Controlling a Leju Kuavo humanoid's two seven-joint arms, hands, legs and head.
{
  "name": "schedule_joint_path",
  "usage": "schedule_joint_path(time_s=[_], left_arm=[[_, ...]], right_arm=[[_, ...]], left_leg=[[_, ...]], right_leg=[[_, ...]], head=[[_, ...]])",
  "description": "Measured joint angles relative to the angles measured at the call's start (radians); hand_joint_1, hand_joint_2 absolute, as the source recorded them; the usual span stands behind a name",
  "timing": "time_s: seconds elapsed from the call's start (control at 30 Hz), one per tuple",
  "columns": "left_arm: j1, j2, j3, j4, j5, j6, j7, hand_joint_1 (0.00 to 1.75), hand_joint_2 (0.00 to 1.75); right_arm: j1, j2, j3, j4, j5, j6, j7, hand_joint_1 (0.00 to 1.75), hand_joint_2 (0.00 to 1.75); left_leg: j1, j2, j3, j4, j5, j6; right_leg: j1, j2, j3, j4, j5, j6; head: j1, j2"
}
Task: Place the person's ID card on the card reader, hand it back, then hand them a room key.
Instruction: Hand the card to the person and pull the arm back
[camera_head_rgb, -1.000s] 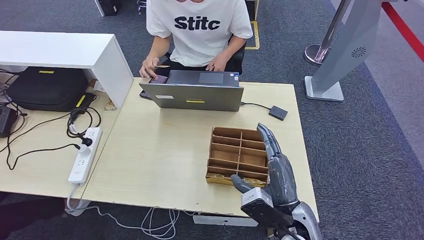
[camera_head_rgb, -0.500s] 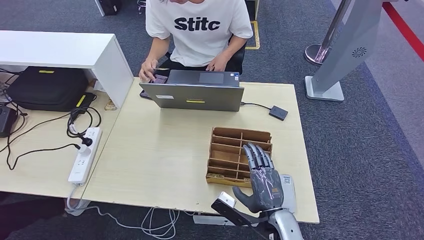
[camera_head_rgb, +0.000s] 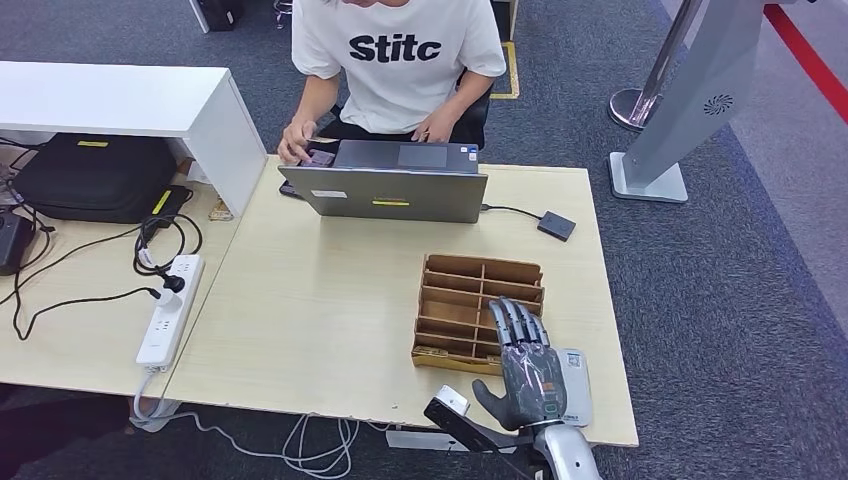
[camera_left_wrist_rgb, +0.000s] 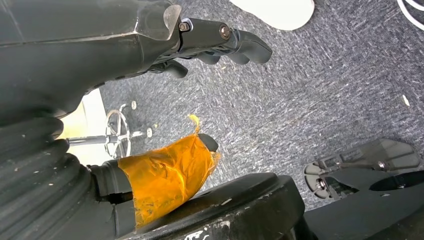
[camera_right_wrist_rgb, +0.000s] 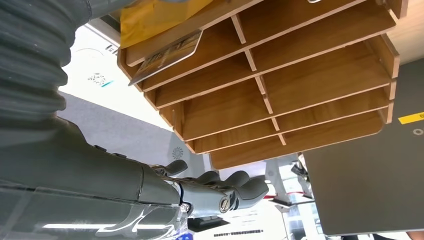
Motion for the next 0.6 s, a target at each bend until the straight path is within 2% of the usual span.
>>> schedule_joint_path(time_s=[0.47,0.6], left_arm=[[0.000,-0.001,0.003,0.000,0.000,0.000,0.000,0.00,1.75],[0.000,-0.001,0.004,0.000,-0.003,0.000,0.000,0.00,1.75]], right_arm=[[-0.001,0.000,-0.005,0.006,0.005,-0.001,0.003,0.00,1.75],[0.000,0.000,-0.008,0.005,0.063,-0.019,0.036,0.00,1.75]], left_leg=[[0.000,0.000,0.000,0.000,0.000,0.000],[0.000,0.000,0.000,0.000,0.000,0.000]], right_leg=[[0.000,0.000,0.000,0.000,0.000,0.000],[0.000,0.000,0.000,0.000,0.000,0.000]], head=[[0.000,0.000],[0.000,0.000]])
